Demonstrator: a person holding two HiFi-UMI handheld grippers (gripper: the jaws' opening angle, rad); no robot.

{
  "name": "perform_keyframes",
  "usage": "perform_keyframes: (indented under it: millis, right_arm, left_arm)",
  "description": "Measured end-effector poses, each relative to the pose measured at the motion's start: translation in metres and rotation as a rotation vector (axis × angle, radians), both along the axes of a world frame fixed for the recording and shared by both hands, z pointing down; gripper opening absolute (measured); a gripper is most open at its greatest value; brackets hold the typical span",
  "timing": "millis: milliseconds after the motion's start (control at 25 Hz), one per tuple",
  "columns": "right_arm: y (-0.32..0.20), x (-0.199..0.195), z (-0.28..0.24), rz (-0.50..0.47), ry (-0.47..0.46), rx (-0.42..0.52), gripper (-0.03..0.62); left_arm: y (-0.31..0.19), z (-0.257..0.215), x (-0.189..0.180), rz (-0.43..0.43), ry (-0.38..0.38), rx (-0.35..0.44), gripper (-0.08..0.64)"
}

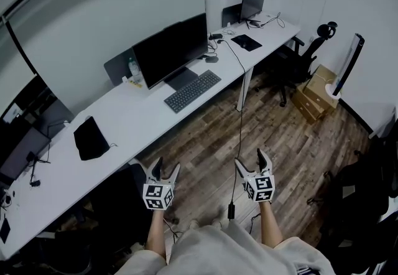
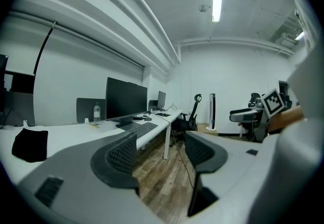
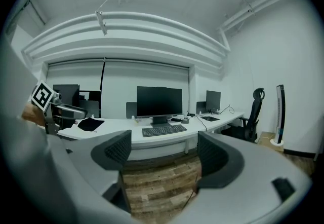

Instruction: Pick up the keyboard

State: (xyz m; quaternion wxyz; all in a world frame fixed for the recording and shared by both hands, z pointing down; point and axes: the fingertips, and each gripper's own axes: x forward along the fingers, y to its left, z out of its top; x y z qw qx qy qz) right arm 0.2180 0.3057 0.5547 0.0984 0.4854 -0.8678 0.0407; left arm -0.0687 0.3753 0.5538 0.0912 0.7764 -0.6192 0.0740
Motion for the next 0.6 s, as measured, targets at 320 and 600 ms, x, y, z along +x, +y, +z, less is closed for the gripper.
perform_keyframes:
  millis: [320,600]
  right_arm:
    - [-0.011,0.015,0.007,-0.018,-0.007,0.003,0.379]
    - [-0.024,0.011,0.016,-0.036,-0.001,-0.008,0.377]
  left_arm:
    - [-0.006,0.005,0.018,-0.018,-0.017,-0.001,0.288]
    - [-0.014,0.010,0.018,-0.032,-0.016,-0.008,0.288]
